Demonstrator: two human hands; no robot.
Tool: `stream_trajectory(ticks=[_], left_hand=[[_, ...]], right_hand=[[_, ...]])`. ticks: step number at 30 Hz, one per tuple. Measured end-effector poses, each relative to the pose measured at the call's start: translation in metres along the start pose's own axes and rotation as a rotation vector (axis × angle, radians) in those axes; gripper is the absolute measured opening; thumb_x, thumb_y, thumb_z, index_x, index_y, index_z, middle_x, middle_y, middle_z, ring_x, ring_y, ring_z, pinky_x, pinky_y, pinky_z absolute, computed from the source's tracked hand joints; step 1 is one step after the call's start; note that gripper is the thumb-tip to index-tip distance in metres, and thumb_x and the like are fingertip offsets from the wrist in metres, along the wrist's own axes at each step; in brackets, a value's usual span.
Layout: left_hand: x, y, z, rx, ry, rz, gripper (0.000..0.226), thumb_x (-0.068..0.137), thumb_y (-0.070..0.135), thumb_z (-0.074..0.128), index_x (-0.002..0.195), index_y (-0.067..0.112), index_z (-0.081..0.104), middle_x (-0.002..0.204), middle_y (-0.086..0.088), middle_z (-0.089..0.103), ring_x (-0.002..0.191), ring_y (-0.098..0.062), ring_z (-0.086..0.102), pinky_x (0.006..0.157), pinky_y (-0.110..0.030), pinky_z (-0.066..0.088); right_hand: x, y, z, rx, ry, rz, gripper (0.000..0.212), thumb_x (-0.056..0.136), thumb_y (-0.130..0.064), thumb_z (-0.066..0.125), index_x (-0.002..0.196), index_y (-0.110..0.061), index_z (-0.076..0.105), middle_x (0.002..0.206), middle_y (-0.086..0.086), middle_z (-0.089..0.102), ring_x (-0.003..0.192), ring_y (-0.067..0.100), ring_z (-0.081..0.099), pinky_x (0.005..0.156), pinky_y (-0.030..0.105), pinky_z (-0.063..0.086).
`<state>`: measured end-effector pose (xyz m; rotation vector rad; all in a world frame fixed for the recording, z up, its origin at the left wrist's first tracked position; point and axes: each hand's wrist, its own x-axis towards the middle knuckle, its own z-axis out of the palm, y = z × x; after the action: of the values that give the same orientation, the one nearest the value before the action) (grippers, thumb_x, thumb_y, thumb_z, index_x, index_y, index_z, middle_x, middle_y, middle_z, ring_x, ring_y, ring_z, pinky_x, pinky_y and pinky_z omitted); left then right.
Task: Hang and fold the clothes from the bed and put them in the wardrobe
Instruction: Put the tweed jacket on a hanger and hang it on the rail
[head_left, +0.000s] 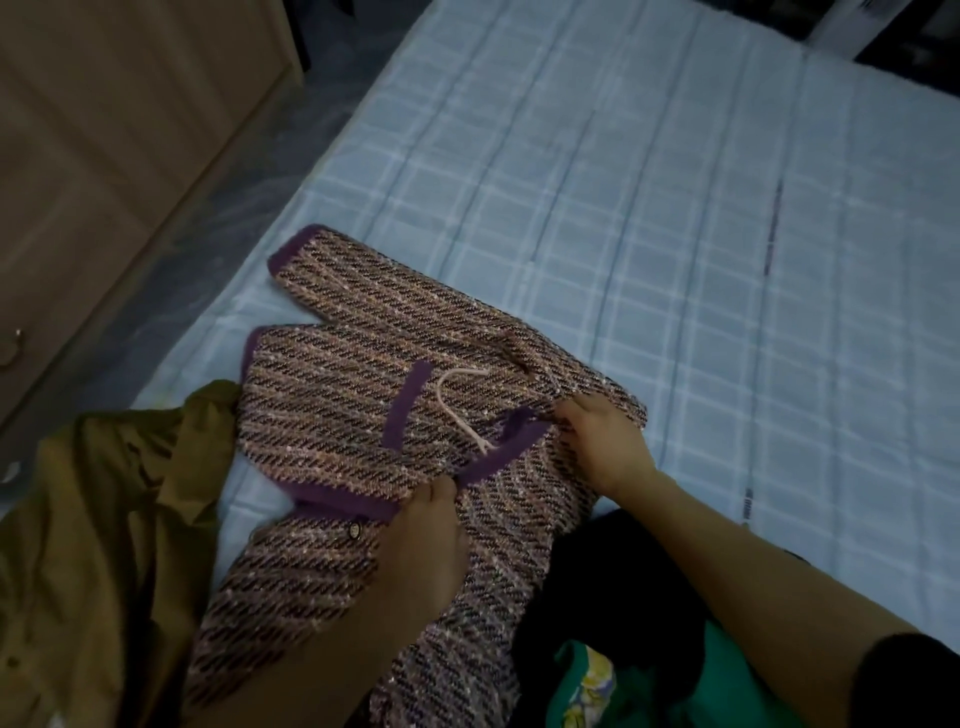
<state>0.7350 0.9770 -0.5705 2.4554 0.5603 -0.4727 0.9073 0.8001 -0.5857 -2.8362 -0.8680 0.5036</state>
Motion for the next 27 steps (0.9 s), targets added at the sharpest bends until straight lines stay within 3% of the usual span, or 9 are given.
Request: stream_trajectory(ticks=[5,9,19,23,27], left_hand=[[-0.019,0.002,-0.021,-0.126,0.118,0.119,0.024,0.094,0.018,0.060,0.114,0.023,0.048,0.097,0.009,0.052,0.082,-0.011,0.053,0.067,-0.025,0.042],[-0.041,0.008,-0.061,-0.178,0.200,0.256,0.025,0.093,0.010,0.059,0.114,0.023,0.053,0.100,0.006,0.053,0.084,-0.010,0.053,0.072,-0.032,0.050],[-0.117,0.035,-0.183,-0.185,0.493,0.493,0.033,0.090,0.001,0.058,0.114,0.022,0.059,0.103,0.010,0.045,0.079,-0.007,0.050,0.065,-0.031,0.048],[-0.152,0.051,-0.234,-0.185,0.587,0.585,0.035,0.090,0.003,0.060,0.117,0.026,0.060,0.104,0.011,0.051,0.093,-0.011,0.056,0.079,-0.035,0.054],[-0.185,0.076,-0.287,-0.178,0.711,0.656,0.031,0.085,0.004,0.066,0.109,0.025,0.064,0.099,0.010,0.056,0.091,-0.012,0.057,0.077,-0.031,0.051]], right_hand=[[-0.017,-0.004,-0.034,0.132,0.100,-0.001,0.027,0.086,-0.007,0.063,0.111,-0.015,0.066,0.106,0.005,0.064,0.103,0.028,0.056,0.077,0.037,0.047],[-0.037,-0.011,-0.076,0.230,0.119,-0.059,0.023,0.084,-0.005,0.067,0.105,-0.014,0.066,0.104,0.002,0.063,0.101,0.028,0.057,0.081,0.043,0.049],[-0.106,-0.067,-0.195,0.304,0.374,-0.150,0.020,0.085,-0.005,0.068,0.101,-0.017,0.064,0.095,-0.002,0.061,0.090,0.021,0.058,0.075,0.037,0.047],[-0.148,-0.090,-0.245,0.306,0.486,-0.170,0.021,0.085,-0.005,0.067,0.099,-0.020,0.062,0.095,-0.004,0.060,0.088,0.017,0.057,0.075,0.036,0.048],[-0.197,-0.112,-0.297,0.287,0.618,-0.138,0.017,0.086,-0.008,0.068,0.094,-0.020,0.061,0.091,-0.006,0.060,0.084,0.013,0.056,0.076,0.033,0.048]])
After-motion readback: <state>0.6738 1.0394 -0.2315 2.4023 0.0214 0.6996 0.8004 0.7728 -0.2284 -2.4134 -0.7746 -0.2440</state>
